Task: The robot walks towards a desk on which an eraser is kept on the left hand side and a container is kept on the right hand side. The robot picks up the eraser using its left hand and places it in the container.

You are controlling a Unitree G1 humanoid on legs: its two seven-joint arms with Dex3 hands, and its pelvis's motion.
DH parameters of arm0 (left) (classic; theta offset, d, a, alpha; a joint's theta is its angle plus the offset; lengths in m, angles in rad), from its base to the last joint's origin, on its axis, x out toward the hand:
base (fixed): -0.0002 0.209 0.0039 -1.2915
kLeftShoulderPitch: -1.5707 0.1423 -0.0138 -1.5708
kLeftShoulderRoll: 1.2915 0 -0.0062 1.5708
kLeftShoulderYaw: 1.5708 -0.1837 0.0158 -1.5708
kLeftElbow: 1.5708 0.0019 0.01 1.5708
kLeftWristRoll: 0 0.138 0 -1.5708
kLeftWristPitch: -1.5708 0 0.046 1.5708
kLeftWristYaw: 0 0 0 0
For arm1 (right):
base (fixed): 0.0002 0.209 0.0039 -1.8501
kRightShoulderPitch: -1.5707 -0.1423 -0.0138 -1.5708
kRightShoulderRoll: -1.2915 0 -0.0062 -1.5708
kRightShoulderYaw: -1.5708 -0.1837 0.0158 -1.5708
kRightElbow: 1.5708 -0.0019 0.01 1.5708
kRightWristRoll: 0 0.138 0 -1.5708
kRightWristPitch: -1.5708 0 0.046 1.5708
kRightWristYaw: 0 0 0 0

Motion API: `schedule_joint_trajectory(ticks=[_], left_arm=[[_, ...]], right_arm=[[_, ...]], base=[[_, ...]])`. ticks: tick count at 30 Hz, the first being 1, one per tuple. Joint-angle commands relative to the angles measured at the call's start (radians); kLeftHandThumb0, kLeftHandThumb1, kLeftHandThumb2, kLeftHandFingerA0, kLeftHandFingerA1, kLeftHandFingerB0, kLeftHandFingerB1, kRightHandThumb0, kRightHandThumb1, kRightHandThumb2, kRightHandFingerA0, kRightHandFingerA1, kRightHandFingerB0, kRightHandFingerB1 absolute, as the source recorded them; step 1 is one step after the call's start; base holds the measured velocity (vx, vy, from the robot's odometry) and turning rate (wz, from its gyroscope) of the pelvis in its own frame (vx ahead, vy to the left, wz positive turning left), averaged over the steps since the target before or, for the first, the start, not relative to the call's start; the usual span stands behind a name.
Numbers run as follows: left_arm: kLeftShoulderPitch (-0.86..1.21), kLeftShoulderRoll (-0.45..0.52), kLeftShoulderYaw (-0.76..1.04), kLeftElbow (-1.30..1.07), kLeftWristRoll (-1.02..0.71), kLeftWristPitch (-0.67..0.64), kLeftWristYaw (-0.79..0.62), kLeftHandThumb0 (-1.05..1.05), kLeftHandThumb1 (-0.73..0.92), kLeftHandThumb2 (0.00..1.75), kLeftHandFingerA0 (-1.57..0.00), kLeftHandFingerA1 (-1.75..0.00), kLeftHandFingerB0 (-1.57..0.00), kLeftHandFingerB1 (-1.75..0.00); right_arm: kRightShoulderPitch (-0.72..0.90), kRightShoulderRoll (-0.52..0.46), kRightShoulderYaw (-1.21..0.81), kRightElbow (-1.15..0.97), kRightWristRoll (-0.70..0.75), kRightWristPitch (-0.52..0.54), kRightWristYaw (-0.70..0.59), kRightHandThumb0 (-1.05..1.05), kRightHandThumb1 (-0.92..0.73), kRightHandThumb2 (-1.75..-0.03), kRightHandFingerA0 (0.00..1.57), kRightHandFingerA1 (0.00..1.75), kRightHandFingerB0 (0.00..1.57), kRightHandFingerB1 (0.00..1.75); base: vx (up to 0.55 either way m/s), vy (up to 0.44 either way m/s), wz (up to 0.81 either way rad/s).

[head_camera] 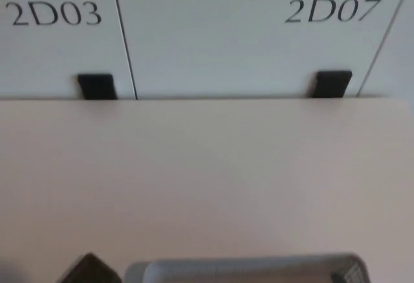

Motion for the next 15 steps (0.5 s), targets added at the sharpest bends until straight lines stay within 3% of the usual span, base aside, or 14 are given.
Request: schedule_joint_trajectory(ticks=[1, 8, 15], left_arm=[[0.004, 0.010, 0.002, 0.011, -0.002, -0.015, -0.018, -0.28, 0.58, 0.58, -0.64, -0.50, -0.52, -0.45], [0.008, 0.007, 0.002, -0.010, -0.001, 0.003, -0.010, -0.24, 0.59, 0.57, -0.63, -0.51, -0.52, -0.46], [0.000, 0.012, 0.001, 0.007, 0.005, -0.004, -0.009, -0.25, 0.60, 0.58, -0.63, -0.50, -0.53, -0.45]], right_arm=[[0.007, -0.007, -0.005, -0.002, 0.006, -0.023, -0.004, -0.46, -0.50, -0.54, 0.81, 0.64, 0.57, 0.50], [0.006, -0.010, -0.002, -0.010, -0.007, -0.017, -0.009, -0.46, -0.51, -0.54, 0.81, 0.62, 0.57, 0.49], [0.016, -0.011, 0.000, -0.031, 0.009, -0.009, 0.009, -0.45, -0.51, -0.55, 0.77, 0.62, 0.55, 0.50]], base=[[0.25, -0.209, -0.65], [0.08, -0.095, 0.03], [-0.14, 0.127, -0.04]])
